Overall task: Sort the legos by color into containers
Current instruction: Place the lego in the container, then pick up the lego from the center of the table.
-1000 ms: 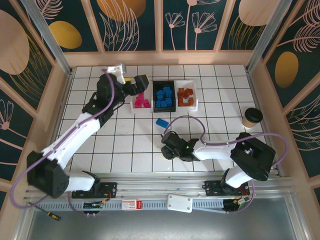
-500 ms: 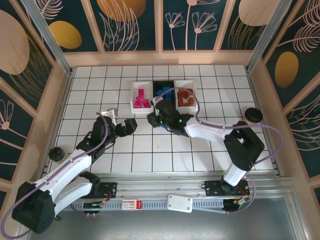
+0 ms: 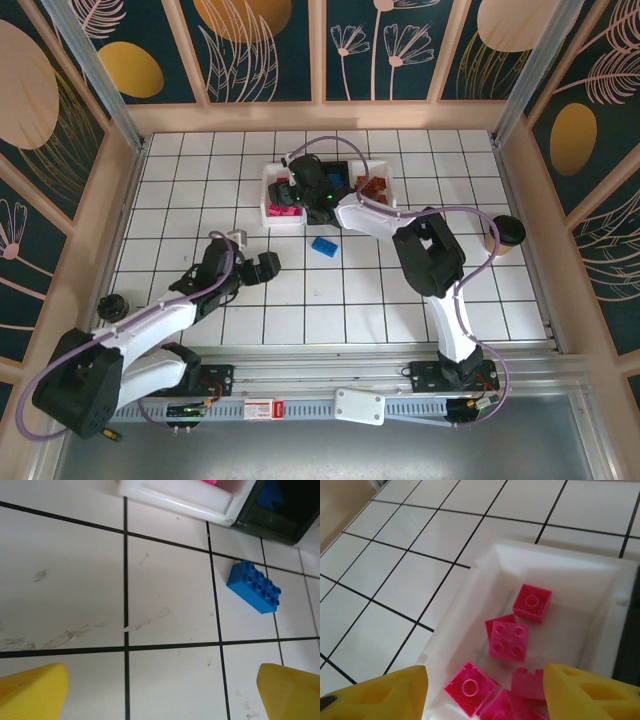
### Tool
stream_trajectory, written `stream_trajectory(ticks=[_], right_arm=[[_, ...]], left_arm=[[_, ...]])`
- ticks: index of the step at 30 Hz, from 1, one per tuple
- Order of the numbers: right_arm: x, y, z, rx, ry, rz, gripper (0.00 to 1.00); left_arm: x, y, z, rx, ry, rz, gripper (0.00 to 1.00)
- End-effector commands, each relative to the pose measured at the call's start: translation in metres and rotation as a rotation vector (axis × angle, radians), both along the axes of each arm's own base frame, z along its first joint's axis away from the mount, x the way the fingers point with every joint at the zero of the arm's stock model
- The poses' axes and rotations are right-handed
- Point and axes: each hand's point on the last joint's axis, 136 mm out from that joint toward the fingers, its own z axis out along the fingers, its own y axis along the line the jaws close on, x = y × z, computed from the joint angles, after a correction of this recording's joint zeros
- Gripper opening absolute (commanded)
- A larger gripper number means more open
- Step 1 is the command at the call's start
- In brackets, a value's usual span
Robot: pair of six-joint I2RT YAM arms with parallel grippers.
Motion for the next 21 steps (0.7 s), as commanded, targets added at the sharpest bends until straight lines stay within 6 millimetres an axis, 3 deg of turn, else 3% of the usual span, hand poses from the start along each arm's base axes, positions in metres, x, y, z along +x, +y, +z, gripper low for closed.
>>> stream_trajectory(ticks=[1,7,10,12,13,16,21], right_arm=[[-0.006,-0.021,0.048,0.075,-0.07,-0.041,0.64],[-0.052,-0.089,0.055,0.121,-0.082,-0.137,0.66],[-0.073,-0.125,0.051,0.131,-0.073,-0.189,0.66],[-0.086,-0.144,0.05,0.144,-0.065,-0.212,0.66],[-0.092,-0.154,0.052,0.152,-0.068,-0.224,0.66],[-0.109,-0.177,0.053,0.157,-0.076,-0.256,0.67],[-0.124,-0.209,0.058,0.176,-0.09,-0.312,0.68]], left_arm=[[0.028,-0.033,0.035,0.033,-0.137,-0.043,0.96],[0.055,-0.09,0.035,0.139,-0.199,-0.123,0.98],[0.066,-0.119,0.021,0.257,-0.207,-0.175,0.99],[0.075,-0.129,0.011,0.318,-0.201,-0.18,0.98],[0.078,-0.13,-0.006,0.356,-0.171,-0.184,0.99],[0.089,-0.139,-0.018,0.403,-0.164,-0.194,0.97],[0.087,-0.156,-0.038,0.452,-0.156,-0.245,0.95]])
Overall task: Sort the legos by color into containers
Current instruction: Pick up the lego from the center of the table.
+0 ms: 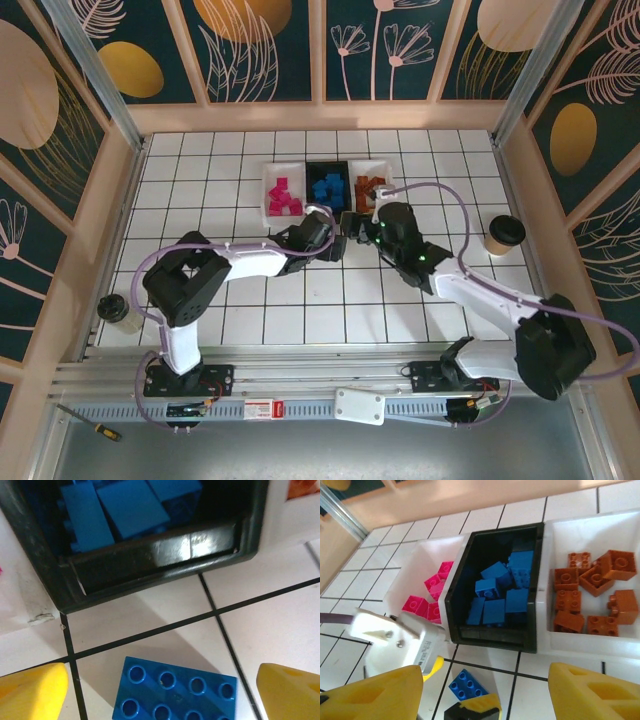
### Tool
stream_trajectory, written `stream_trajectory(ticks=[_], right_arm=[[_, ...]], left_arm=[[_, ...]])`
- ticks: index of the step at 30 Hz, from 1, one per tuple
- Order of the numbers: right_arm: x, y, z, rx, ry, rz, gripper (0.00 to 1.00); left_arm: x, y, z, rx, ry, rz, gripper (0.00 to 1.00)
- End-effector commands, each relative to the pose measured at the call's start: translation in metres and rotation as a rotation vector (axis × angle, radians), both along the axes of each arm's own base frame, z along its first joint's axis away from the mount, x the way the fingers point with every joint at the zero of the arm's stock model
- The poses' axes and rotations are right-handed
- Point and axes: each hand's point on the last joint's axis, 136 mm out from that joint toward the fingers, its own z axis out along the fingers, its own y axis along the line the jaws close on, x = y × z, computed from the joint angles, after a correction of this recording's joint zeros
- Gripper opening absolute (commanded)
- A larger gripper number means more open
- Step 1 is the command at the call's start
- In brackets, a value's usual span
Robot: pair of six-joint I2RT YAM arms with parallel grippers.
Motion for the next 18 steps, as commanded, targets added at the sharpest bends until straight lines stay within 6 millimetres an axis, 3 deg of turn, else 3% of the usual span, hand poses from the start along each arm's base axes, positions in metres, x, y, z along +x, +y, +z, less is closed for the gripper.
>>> stream_trajectory(ticks=[1,9,14,18], right_arm=[[-0.003,-0.024,0.009,0.032,-0.021,-0.077,0.68],[-0.007,-0.038,0.019,0.054,-0.042,-0.108,0.68],[-0.005,-0.037,0.021,0.065,-0.045,-0.105,0.69],[-0.003,-0.037,0.02,0.07,-0.044,-0.114,0.68]], left_arm=[[0.001,-0.01,-0.007,0.071,-0.016,-0.035,0.94],[-0.009,-0.02,-0.029,0.096,0.032,-0.073,0.76],[-0.019,-0.007,-0.031,0.1,0.04,-0.049,0.6],[-0.022,0.0,-0.02,0.073,0.027,-0.022,0.5]])
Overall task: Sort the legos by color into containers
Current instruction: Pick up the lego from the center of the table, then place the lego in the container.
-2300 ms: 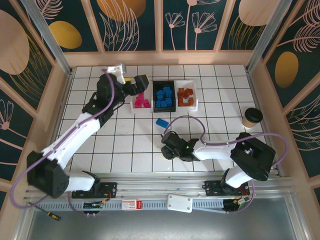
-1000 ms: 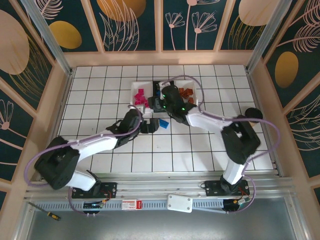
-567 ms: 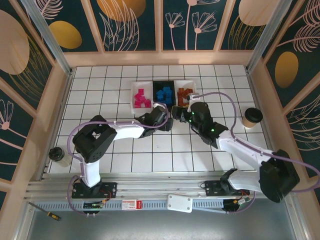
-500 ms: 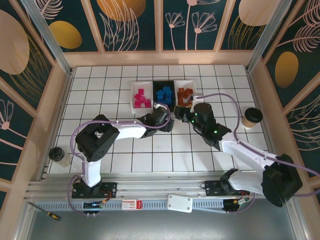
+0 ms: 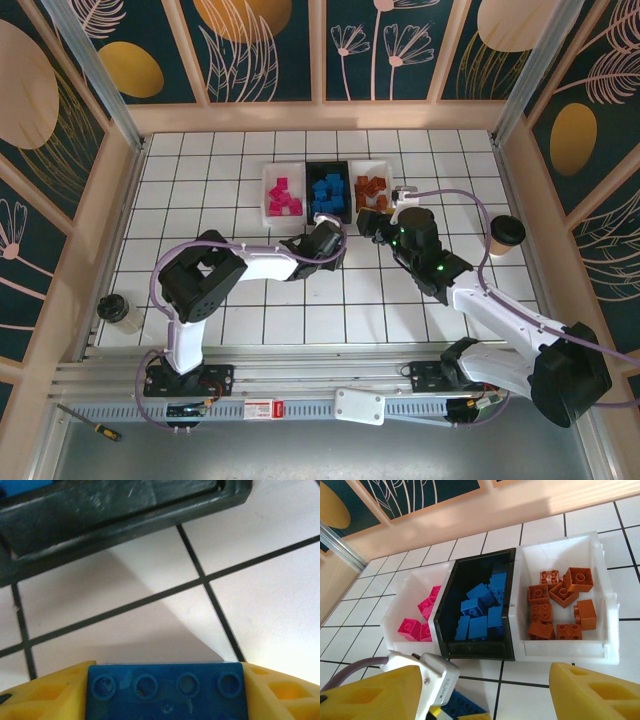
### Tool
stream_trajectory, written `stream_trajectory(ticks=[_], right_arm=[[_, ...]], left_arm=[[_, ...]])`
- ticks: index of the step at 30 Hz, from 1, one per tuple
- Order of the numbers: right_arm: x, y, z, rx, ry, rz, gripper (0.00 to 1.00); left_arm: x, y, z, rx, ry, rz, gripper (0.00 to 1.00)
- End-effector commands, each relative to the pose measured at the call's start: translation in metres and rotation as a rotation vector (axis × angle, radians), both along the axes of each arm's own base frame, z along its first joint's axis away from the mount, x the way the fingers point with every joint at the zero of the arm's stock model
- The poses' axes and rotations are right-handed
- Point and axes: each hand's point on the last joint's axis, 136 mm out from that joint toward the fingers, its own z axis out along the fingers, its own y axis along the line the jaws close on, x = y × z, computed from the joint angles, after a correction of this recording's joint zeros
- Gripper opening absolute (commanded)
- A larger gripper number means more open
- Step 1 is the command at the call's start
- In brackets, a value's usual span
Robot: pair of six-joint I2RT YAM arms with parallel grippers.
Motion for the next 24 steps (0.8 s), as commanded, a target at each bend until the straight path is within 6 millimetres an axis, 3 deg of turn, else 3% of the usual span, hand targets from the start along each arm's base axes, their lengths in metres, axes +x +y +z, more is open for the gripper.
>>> stream_trajectory(ticks=[1,6,9,12,15,16,20,21,24], right_arm=[[0.003,-0.007,0.0,0.018,0.001,-0.04,0.68],[0.003,-0.007,-0.001,0.02,0.004,-0.036,0.68],[0.002,-0.007,-0.003,0.027,0.009,-0.036,0.69],[0.001,-0.008,-0.006,0.029,0.014,-0.037,0.68],[0.001,-0.007,-0.006,0.032,0.015,-0.034,0.69],[0.0,-0.007,-0.005,0.034,0.015,-0.034,0.68],[-0.001,-0.009,0.001,0.039,0.004,-0.037,0.68],[-0.002,-0.011,0.001,0.04,0.003,-0.038,0.69],[-0.004,-0.012,0.003,0.042,-0.001,-0.042,0.71]], left_arm=[[-0.008,0.009,0.013,-0.017,-0.001,0.025,0.48],[0.003,0.021,0.074,-0.116,-0.088,0.077,0.44],[0.027,0.048,0.114,-0.206,-0.134,0.156,0.42],[0.056,0.074,0.135,-0.252,-0.159,0.22,0.43],[0.086,0.085,0.135,-0.215,-0.159,0.256,0.44],[0.097,0.088,0.123,-0.189,-0.142,0.27,0.43],[0.126,0.098,0.114,-0.163,-0.146,0.321,0.47],[0.133,0.099,0.114,-0.165,-0.15,0.329,0.53],[0.146,0.099,0.127,-0.178,-0.182,0.34,0.86]])
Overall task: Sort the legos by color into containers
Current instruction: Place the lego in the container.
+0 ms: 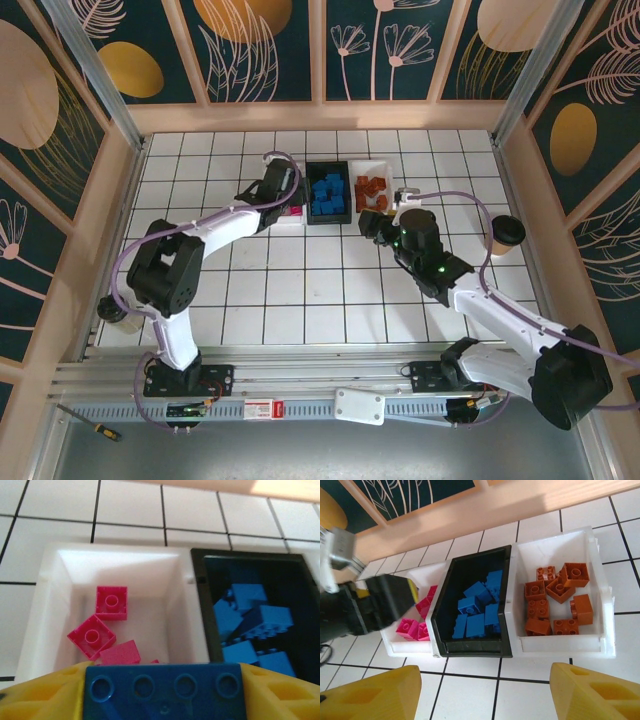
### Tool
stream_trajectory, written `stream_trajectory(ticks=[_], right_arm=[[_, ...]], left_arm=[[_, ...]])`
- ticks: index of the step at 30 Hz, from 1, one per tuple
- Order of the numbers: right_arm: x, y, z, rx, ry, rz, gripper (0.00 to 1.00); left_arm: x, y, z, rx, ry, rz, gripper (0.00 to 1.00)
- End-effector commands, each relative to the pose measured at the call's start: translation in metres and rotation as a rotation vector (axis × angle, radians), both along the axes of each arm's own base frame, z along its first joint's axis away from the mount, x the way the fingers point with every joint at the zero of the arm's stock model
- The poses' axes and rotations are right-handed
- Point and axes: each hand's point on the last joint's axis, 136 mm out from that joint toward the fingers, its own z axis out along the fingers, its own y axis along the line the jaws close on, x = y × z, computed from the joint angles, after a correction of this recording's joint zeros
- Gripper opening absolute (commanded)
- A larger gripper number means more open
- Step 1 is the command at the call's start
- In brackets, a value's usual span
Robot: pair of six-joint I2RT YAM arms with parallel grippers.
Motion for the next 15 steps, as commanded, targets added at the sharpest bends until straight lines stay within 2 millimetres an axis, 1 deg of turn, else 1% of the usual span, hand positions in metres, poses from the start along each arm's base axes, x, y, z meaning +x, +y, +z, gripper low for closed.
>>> stream_trajectory(ticks=[1,2,3,4,7,8,9,10,12,13,15], right_arm=[[-0.002,-0.008,0.005,0.024,-0.009,-0.031,0.72],[-0.002,-0.009,0.005,0.021,-0.01,-0.034,0.73],[-0.002,-0.012,0.004,0.017,-0.01,-0.047,0.75],[-0.001,-0.013,0.004,0.016,-0.011,-0.056,0.82],[-0.002,-0.021,0.005,0.012,-0.028,-0.089,0.83],[-0.002,-0.024,0.005,0.01,-0.035,-0.103,0.83],[-0.003,-0.026,0.006,0.008,-0.042,-0.11,0.83],[-0.003,-0.028,0.005,0.005,-0.046,-0.114,0.83],[-0.004,-0.025,0.006,0.01,-0.059,-0.096,0.84],[-0.003,-0.022,0.007,0.012,-0.061,-0.078,0.84],[0.0,-0.012,0.007,0.008,-0.039,-0.045,0.84]], left_arm=[[0.015,-0.001,0.027,-0.012,-0.049,0.004,0.92],[0.016,-0.001,0.039,-0.03,-0.071,0.007,0.98],[0.015,-0.002,0.051,-0.048,-0.093,0.007,0.99],[0.013,-0.001,0.063,-0.068,-0.117,0.008,0.99],[-0.002,0.006,0.103,-0.136,-0.206,0.004,0.99],[-0.011,0.013,0.12,-0.159,-0.245,0.013,0.99],[-0.019,0.019,0.131,-0.176,-0.279,0.021,0.99],[-0.026,0.025,0.137,-0.185,-0.302,0.029,0.99],[-0.036,0.03,0.142,-0.185,-0.325,0.019,0.99],[-0.036,0.031,0.137,-0.162,-0.306,0.024,0.99],[-0.032,0.032,0.119,-0.099,-0.234,0.034,0.99]])
